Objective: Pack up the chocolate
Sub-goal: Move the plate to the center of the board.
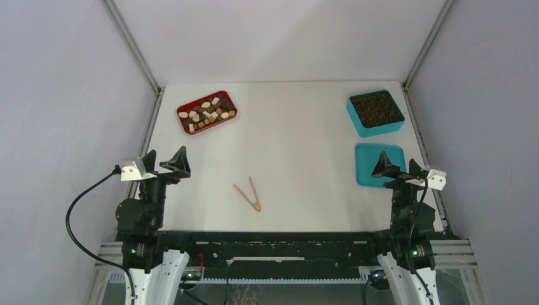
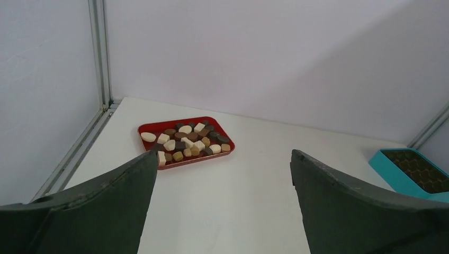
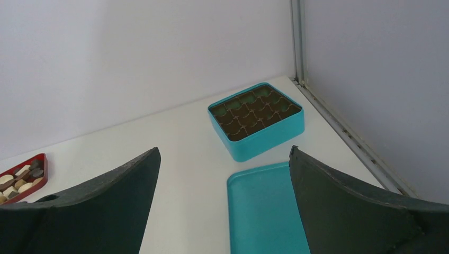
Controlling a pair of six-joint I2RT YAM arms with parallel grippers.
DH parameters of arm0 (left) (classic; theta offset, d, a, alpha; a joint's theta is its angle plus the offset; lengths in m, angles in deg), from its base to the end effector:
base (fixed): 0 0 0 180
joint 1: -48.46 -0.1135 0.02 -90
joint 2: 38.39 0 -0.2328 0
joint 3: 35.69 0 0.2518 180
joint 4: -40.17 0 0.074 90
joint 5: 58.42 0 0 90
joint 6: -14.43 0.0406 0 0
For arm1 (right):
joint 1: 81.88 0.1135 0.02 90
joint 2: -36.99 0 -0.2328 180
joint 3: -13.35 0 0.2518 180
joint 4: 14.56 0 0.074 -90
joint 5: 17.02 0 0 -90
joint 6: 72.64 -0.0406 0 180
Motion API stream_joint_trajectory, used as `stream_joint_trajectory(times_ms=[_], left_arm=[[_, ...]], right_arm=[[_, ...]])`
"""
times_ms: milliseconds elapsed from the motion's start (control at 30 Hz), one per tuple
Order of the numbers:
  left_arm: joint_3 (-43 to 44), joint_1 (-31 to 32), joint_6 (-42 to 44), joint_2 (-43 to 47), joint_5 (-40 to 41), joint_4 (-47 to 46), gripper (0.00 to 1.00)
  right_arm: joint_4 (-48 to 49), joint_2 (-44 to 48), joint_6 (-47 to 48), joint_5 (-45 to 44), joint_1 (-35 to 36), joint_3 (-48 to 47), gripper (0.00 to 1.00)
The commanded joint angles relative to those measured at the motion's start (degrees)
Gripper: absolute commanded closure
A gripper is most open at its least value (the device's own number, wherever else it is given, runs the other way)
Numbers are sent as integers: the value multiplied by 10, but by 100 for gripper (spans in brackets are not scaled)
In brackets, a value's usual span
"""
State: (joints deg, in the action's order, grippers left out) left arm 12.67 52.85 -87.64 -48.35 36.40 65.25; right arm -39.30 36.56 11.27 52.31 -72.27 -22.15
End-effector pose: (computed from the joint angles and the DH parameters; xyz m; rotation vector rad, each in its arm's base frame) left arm 0.0994 -0.0042 0.3365 -0.1608 1.3319 -0.1867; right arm 0.1044 0.0031 0.2800 0.2573 1.3785 -0.0232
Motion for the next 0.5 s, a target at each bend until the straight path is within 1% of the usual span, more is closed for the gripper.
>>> stream_joint_trajectory(times_ms=[0, 133, 300, 467], left_arm=[[-9, 2, -2, -9, 13, -3, 0], [-9, 3, 6, -22, -2, -3, 0], [-14, 3, 12, -40, 3, -3, 0], [-11, 3, 26, -93, -5, -4, 0]], right_arm=[[14, 54, -4, -5, 2, -18, 0], [13, 47, -5, -2, 3, -18, 0], [13, 45, -4, 2, 7, -18, 0], [13, 53, -2, -2, 6, -18, 0]])
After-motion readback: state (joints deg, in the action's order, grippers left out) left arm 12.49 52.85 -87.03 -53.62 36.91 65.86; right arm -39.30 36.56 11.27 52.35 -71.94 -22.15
